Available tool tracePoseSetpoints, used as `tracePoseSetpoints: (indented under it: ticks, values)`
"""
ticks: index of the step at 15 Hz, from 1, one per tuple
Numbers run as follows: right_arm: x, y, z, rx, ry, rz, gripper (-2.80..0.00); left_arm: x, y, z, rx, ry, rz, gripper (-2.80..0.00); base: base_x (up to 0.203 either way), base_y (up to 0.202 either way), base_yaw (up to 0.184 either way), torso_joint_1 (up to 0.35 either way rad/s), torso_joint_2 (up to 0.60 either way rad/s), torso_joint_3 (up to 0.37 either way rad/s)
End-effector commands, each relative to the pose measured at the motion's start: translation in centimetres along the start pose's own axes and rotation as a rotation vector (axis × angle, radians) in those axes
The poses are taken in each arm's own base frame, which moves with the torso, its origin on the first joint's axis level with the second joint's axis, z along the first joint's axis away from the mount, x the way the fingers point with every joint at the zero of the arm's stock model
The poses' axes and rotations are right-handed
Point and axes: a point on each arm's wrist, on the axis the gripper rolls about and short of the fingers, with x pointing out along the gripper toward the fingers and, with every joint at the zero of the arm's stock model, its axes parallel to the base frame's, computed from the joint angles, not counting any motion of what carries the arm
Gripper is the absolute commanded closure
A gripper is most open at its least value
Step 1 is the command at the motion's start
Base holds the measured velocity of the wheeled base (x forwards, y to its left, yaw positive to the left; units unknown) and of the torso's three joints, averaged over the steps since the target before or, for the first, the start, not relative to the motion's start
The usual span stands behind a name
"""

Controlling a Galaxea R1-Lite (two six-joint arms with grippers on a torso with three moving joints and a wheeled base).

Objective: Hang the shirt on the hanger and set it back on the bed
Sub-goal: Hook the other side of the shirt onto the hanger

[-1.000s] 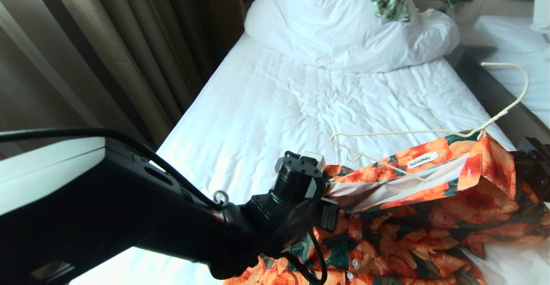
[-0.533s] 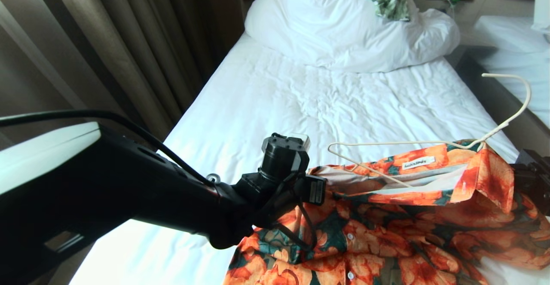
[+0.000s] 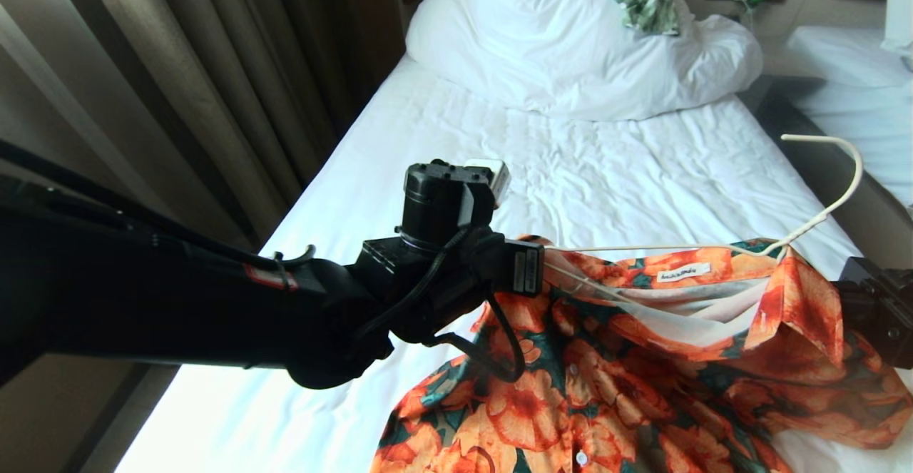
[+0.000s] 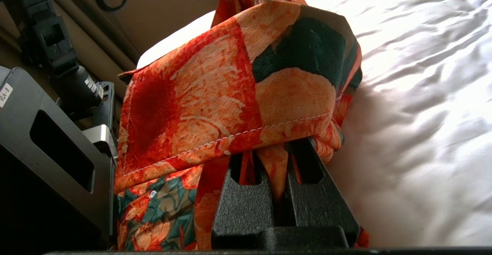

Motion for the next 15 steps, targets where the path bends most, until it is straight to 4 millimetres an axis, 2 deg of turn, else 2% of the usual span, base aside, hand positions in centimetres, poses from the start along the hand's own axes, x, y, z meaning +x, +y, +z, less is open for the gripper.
tracePoseSetpoints:
  ticks: [1,4,7,9,13,15]
  values:
    - [0.1,-0.2,-0.1,0.000,-0.003,0.011,0.00,-1.7,-0.7,1.6,-0.010,-0.052,-0.030,0.00,0.000,0.000,0.000,0.000,0.00,0.000]
    - [0.1,-0.4,0.3,-0.018,0.004,-0.010,0.00,-4.0,-2.5,2.5,-0.002,-0.065,-0.082,0.00,0.000,0.000,0.000,0.000,0.00,0.000]
    - [0.1,-0.2,0.7,-0.029,0.002,-0.005,0.00,-5.2,-4.7,2.7,0.009,-0.073,-0.141,0.00,0.000,0.000,0.000,0.000,0.00,0.000]
    - [0.1,0.1,1.2,-0.046,0.000,-0.003,0.00,-5.6,-6.2,2.5,0.025,-0.052,-0.180,0.00,0.000,0.000,0.000,0.000,0.00,0.000]
    - [0.1,0.8,2.3,-0.066,-0.013,0.026,0.00,-5.1,-8.6,0.6,0.060,0.006,-0.238,0.00,0.000,0.000,0.000,0.000,0.00,0.000]
    - [0.8,1.1,2.7,-0.079,-0.016,0.066,0.00,-5.6,-10.3,0.6,0.070,0.001,-0.294,0.00,0.000,0.000,0.000,0.000,0.00,0.000]
